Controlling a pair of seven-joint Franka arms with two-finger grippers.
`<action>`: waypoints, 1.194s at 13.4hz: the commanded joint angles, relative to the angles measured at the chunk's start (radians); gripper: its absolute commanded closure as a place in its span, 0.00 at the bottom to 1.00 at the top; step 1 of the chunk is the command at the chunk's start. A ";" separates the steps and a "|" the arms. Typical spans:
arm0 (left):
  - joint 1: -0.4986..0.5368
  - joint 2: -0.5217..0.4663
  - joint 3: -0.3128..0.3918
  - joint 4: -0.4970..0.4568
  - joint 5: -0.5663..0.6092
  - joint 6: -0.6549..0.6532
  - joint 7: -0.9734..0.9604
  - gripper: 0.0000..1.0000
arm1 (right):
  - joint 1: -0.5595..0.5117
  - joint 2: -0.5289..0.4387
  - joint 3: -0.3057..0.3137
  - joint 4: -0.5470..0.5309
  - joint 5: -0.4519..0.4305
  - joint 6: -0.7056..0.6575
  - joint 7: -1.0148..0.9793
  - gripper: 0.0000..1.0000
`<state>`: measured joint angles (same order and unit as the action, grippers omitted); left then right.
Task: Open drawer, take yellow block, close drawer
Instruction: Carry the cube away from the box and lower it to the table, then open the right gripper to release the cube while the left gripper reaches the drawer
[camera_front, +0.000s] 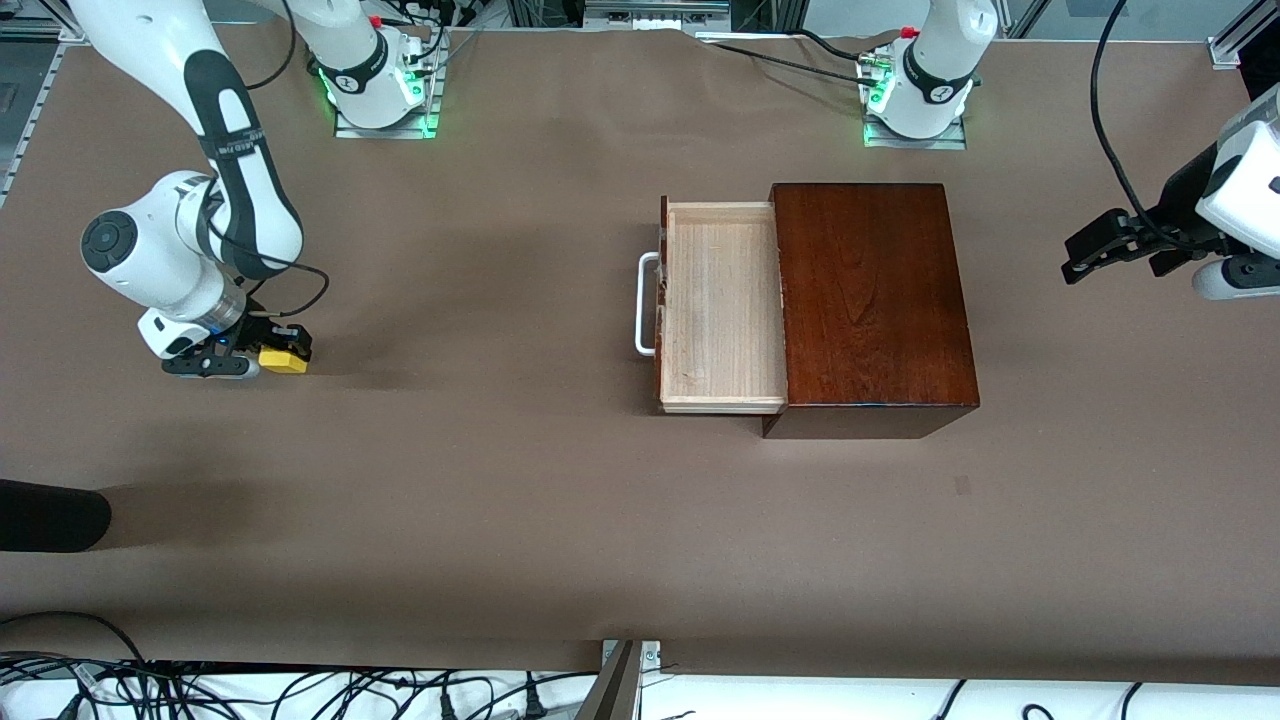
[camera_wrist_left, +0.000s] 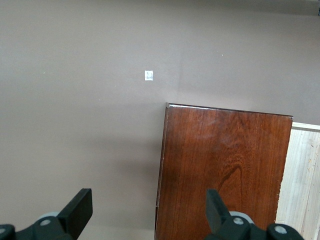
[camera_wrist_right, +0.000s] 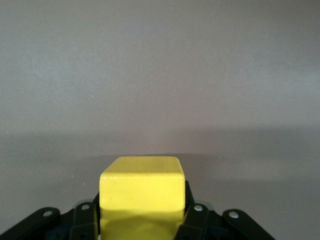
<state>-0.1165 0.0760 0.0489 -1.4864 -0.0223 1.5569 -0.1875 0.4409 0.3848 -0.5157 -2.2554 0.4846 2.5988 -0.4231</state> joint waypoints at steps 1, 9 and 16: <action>-0.023 0.027 -0.018 0.014 0.031 -0.020 0.011 0.00 | -0.010 0.035 0.002 0.016 0.075 0.035 -0.083 0.77; -0.038 0.036 -0.167 0.046 0.090 -0.043 -0.088 0.00 | -0.011 0.127 0.010 0.043 0.126 0.073 -0.098 0.76; -0.107 0.146 -0.366 0.069 0.087 -0.005 -0.520 0.00 | 0.005 0.132 0.013 0.068 0.124 0.066 -0.100 0.00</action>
<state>-0.2160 0.1628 -0.2610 -1.4685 0.0471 1.5500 -0.5947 0.4396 0.5007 -0.5084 -2.2185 0.5815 2.6617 -0.4955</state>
